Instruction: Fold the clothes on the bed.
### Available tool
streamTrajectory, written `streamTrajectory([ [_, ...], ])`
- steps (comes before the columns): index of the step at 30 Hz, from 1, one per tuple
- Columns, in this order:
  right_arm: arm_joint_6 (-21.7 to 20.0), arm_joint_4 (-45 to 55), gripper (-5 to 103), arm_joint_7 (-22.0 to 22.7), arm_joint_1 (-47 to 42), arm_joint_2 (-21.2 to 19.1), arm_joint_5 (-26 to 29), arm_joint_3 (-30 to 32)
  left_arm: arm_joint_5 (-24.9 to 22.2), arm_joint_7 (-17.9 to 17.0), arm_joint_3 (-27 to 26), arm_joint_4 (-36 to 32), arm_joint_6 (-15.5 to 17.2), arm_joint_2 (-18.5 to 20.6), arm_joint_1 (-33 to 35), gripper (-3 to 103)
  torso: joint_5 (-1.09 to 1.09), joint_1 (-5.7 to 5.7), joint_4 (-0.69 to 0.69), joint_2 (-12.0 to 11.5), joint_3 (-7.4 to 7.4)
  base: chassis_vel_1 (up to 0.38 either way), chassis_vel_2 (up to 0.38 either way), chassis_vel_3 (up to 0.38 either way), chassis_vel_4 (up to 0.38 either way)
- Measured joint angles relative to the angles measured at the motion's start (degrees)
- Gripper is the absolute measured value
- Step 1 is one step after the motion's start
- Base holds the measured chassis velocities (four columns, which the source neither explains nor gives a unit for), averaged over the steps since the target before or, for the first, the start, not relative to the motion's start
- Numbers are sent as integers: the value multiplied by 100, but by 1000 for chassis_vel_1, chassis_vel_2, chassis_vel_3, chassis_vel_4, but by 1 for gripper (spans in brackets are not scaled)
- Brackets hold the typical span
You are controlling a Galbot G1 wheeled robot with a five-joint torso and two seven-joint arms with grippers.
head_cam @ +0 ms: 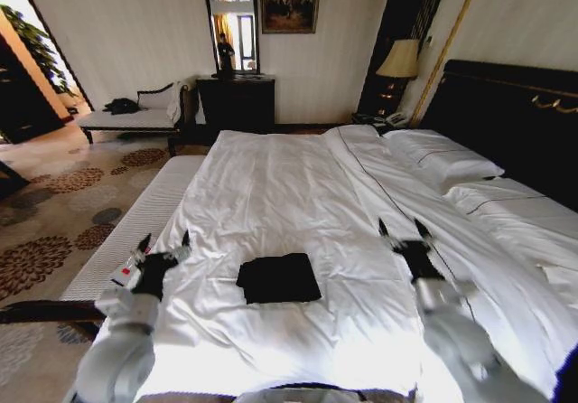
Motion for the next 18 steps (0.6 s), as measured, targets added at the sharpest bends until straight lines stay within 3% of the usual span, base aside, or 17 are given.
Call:
streamTrajectory([
  [3,89,336,100,-214,-401,563,-322,73,-78,152,112,-118,-60,128,234,100,-3,1,2,0,1,0,0,0,0],
  [6,88,510,100,-328,-583,704,-342,126,-264,244,117,-173,-85,193,240,100,-5,2,0,0,2,0,0,0,0],
  [18,67,524,100,-359,-574,715,-301,100,-372,274,101,-185,-80,213,211,100,-2,4,2,-1,3,0,0,0,0],
])
